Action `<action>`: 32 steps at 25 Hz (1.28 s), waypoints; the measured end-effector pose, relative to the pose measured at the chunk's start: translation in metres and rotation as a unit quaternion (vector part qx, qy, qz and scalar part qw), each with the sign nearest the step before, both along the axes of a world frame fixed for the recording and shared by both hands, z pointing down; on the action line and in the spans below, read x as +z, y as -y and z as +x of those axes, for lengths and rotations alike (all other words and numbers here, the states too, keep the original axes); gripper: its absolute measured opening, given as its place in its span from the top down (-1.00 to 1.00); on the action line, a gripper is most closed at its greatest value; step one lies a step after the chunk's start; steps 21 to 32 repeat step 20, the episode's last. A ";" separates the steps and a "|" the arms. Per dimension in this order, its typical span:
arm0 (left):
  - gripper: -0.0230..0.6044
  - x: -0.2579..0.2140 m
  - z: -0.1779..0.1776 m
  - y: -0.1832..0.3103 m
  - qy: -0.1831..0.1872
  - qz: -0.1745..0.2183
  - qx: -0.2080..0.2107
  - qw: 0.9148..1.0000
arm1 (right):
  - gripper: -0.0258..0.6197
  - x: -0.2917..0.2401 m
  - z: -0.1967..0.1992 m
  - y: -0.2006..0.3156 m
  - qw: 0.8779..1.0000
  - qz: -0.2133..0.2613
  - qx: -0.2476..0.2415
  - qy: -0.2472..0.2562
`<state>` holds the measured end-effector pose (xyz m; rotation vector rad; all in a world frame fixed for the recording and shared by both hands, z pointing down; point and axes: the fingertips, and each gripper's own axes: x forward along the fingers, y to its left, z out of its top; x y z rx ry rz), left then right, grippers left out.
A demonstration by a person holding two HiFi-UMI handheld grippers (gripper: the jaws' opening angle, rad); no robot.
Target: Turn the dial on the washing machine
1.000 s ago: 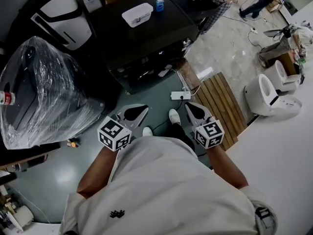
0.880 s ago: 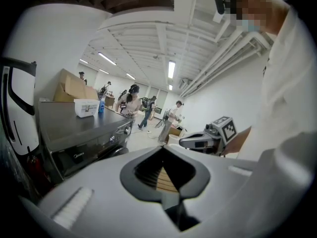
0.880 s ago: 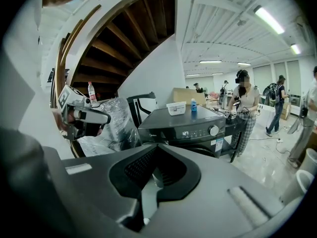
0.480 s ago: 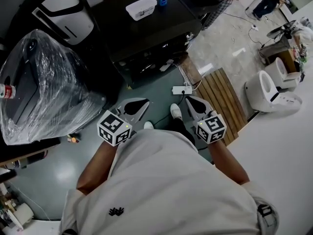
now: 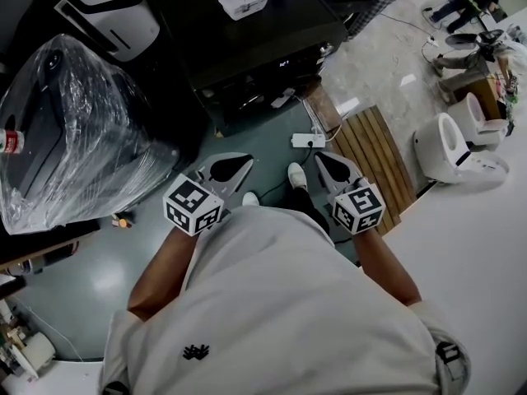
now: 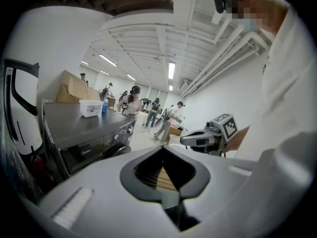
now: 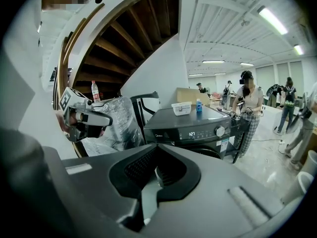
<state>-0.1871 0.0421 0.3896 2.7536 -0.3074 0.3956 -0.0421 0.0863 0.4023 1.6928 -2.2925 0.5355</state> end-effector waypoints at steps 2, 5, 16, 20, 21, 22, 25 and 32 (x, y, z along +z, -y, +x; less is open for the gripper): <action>0.75 0.000 -0.002 0.002 -0.001 0.000 -0.001 1.000 | 0.92 0.000 -0.001 0.001 1.000 0.000 0.000 0.000; 0.75 0.001 -0.004 0.003 -0.002 -0.002 -0.003 1.000 | 0.92 0.001 -0.003 0.001 1.000 -0.002 0.000 -0.001; 0.75 -0.002 0.000 0.010 -0.006 0.006 -0.010 1.000 | 0.92 -0.002 0.001 0.004 1.000 0.002 -0.002 -0.002; 0.75 -0.001 -0.003 0.010 -0.005 0.007 -0.007 1.000 | 0.92 0.001 -0.003 0.003 1.000 0.003 0.002 -0.001; 0.75 -0.001 -0.003 0.010 -0.005 0.007 -0.007 1.000 | 0.92 0.001 -0.003 0.003 1.000 0.003 0.002 -0.001; 0.75 -0.001 -0.003 0.010 -0.005 0.007 -0.007 1.000 | 0.92 0.001 -0.003 0.003 1.000 0.003 0.002 -0.001; 0.75 -0.001 -0.003 0.010 -0.005 0.007 -0.007 1.000 | 0.92 0.001 -0.003 0.003 1.000 0.003 0.002 -0.001; 0.75 -0.001 -0.003 0.010 -0.005 0.007 -0.007 1.000 | 0.92 0.001 -0.003 0.003 1.000 0.003 0.002 -0.001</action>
